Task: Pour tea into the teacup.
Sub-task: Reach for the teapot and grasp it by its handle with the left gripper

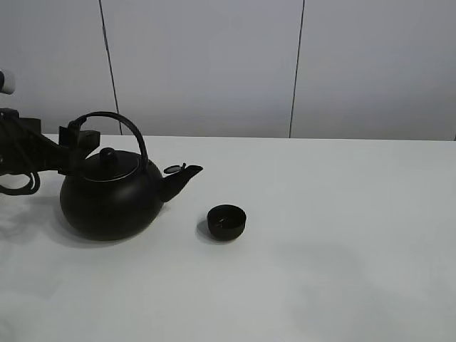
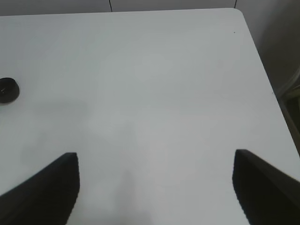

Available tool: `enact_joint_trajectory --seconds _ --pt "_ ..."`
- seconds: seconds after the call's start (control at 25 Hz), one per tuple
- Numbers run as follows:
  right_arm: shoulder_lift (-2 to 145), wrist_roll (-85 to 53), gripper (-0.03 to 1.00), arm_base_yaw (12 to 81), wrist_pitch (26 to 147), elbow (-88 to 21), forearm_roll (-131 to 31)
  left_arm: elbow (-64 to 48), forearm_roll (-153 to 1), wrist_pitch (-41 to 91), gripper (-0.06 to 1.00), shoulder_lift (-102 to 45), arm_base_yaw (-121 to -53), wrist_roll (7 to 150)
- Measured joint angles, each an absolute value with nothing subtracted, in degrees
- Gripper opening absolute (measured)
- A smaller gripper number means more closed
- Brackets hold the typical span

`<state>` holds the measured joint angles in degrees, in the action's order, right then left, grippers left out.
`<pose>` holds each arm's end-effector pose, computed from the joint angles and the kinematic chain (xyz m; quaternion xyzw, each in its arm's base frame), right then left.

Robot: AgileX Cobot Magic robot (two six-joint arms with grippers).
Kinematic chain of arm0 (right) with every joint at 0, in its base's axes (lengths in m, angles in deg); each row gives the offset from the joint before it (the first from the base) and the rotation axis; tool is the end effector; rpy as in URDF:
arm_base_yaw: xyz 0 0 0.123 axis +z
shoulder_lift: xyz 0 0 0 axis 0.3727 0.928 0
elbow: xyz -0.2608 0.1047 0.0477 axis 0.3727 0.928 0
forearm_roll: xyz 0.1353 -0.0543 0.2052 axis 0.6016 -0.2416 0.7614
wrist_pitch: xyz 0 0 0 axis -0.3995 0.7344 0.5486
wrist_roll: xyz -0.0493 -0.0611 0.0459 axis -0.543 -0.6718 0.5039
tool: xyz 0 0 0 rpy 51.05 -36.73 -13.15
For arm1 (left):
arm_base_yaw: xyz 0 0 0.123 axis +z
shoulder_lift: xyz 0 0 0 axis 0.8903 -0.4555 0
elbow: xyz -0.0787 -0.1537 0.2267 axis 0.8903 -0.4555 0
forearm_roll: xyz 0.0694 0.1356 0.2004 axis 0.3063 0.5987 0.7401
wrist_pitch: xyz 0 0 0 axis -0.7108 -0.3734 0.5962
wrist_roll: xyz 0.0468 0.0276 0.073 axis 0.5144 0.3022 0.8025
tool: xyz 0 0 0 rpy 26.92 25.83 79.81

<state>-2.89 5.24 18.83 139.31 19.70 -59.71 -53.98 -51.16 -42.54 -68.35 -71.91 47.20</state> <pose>-0.0050 -0.0024 0.2663 0.0122 0.8623 -0.0367 0.5049 0.3162 -0.0663 0.1136 0.1659 0.7544 -0.0762 0.6306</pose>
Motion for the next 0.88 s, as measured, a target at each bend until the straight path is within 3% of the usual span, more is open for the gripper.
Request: enact_joint_trajectory --seconds 0.56,0.88 --pt "-2.89 5.24 0.61 18.83 139.31 19.70 -59.71 -52.64 -45.09 -43.16 0.13 -70.27 -71.84 46.97" --pt "-2.89 5.26 0.61 18.83 139.29 19.70 -59.71 -52.64 -44.84 -43.16 0.11 -70.27 -71.84 47.87"
